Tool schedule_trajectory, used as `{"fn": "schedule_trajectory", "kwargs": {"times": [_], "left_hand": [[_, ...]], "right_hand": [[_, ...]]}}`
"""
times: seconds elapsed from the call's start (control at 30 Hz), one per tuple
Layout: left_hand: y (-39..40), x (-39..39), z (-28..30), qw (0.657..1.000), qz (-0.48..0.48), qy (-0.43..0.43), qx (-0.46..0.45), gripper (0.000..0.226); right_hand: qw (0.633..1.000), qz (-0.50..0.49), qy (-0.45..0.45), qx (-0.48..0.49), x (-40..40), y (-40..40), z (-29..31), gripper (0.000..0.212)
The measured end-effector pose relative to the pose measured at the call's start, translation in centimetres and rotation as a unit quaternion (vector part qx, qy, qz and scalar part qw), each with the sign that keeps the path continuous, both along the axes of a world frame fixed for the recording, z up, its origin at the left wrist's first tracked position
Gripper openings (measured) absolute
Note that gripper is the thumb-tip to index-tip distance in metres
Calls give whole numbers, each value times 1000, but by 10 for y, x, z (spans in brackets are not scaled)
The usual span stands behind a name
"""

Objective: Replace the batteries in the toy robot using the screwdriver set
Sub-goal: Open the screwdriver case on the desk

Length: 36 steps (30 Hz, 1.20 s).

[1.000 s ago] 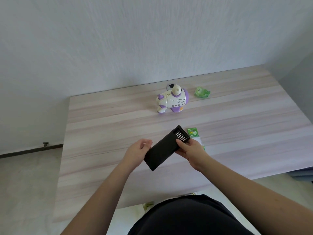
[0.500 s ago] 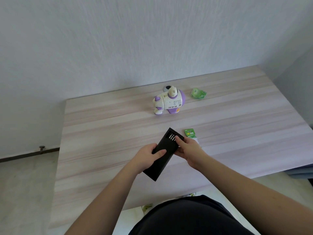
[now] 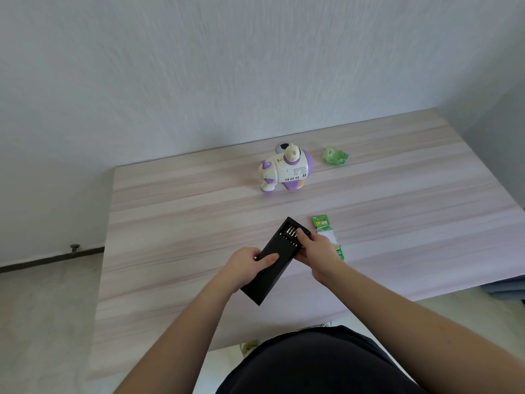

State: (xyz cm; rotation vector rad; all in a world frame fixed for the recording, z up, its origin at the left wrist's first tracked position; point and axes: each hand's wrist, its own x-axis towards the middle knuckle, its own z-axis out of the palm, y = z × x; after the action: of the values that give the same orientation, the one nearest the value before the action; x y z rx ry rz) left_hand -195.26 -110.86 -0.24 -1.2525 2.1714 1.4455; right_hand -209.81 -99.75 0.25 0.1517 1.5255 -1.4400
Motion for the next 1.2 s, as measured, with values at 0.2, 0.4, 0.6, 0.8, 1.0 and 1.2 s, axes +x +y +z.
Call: {"fn": "schedule_trajectory", "kwargs": {"times": [0.2, 0.4, 0.6, 0.8, 1.0, 1.2], "left_hand": [[-1, -2, 1, 999, -33, -6, -31, 40], [1, 4, -6, 996, -30, -12, -83, 46], [3, 5, -3, 995, -22, -22, -100, 48], [2, 6, -2, 994, -9, -5, -105, 51], [5, 5, 0, 993, -17, -14, -112, 49], [7, 11, -1, 993, -9, -4, -120, 52]], "right_hand": [[1000, -9, -3, 6, 0, -1, 2, 17], [999, -38, -9, 10, 8, 1, -3, 17], [999, -45, -4, 20, 9, -3, -1, 16], [998, -62, 9, 25, 11, -8, 1, 16], [997, -69, 12, 44, 8, -12, -4, 15], [996, -62, 24, 53, 4, -19, -9, 15]]}}
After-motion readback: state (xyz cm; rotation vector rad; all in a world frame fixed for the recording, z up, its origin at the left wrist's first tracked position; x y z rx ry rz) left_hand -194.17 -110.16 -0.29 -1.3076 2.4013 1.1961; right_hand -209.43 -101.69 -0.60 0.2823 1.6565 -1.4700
